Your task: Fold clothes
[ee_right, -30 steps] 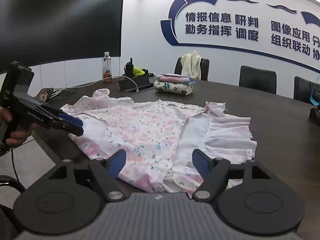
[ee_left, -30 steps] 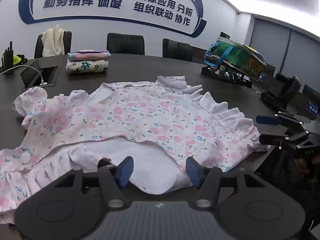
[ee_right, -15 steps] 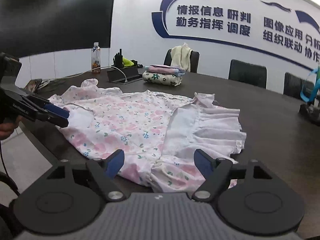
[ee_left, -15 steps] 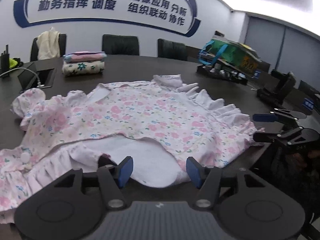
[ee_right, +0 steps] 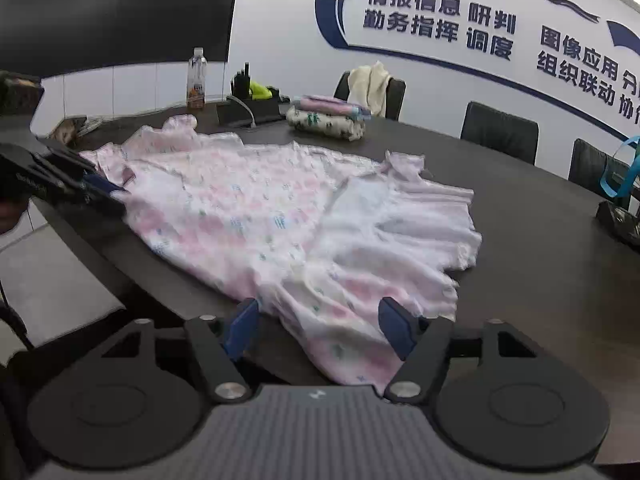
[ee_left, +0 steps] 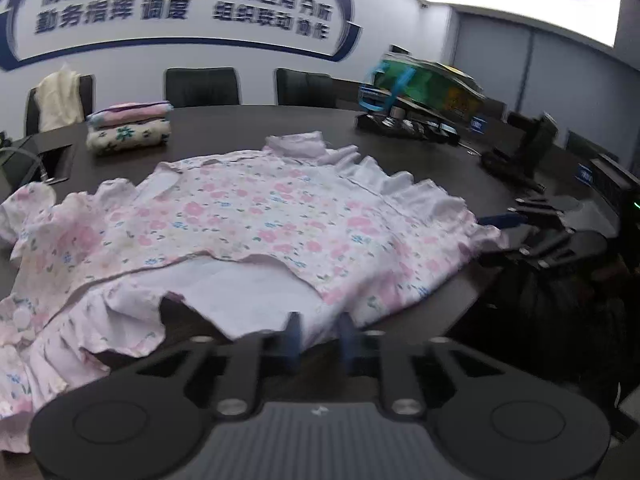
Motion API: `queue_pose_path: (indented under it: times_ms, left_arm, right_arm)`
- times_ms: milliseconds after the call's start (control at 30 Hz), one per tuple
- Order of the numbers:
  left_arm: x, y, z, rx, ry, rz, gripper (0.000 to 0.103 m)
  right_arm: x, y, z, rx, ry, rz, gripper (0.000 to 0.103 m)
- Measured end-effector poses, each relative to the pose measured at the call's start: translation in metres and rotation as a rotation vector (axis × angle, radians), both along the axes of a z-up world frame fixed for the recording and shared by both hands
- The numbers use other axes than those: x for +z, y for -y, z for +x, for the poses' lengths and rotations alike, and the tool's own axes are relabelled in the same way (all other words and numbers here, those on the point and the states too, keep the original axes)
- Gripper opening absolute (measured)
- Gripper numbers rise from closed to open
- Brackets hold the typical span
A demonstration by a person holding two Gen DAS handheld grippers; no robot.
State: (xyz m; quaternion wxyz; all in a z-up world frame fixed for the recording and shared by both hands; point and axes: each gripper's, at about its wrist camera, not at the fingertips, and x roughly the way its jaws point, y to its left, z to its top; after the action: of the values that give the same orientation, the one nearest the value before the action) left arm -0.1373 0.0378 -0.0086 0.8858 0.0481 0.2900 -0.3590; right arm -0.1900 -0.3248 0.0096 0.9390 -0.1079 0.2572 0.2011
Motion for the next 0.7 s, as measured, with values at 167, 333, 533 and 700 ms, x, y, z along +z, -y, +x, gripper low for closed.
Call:
queue_pose_path:
  times_ms: [167,333,533,700]
  left_arm:
    - [0.002,-0.002,-0.007,-0.027,0.013,0.008,0.012]
    - [-0.001,0.002,-0.009,-0.047,0.045,0.033,0.017]
    - [0.011,-0.004,0.012,-0.027,0.021,0.007,0.003]
    - [0.049,0.011,0.063,0.013,0.037,0.093,0.0]
  right_arm:
    - [-0.001,0.01,0.002,-0.032,0.0,0.022,0.044]
    - [-0.001,0.009,0.007,-0.002,-0.012,0.031,0.019]
    - [0.009,0.01,0.012,0.018,0.017,0.04,0.01]
    - [0.028,0.009,0.048,0.018,0.081,0.001,0.01]
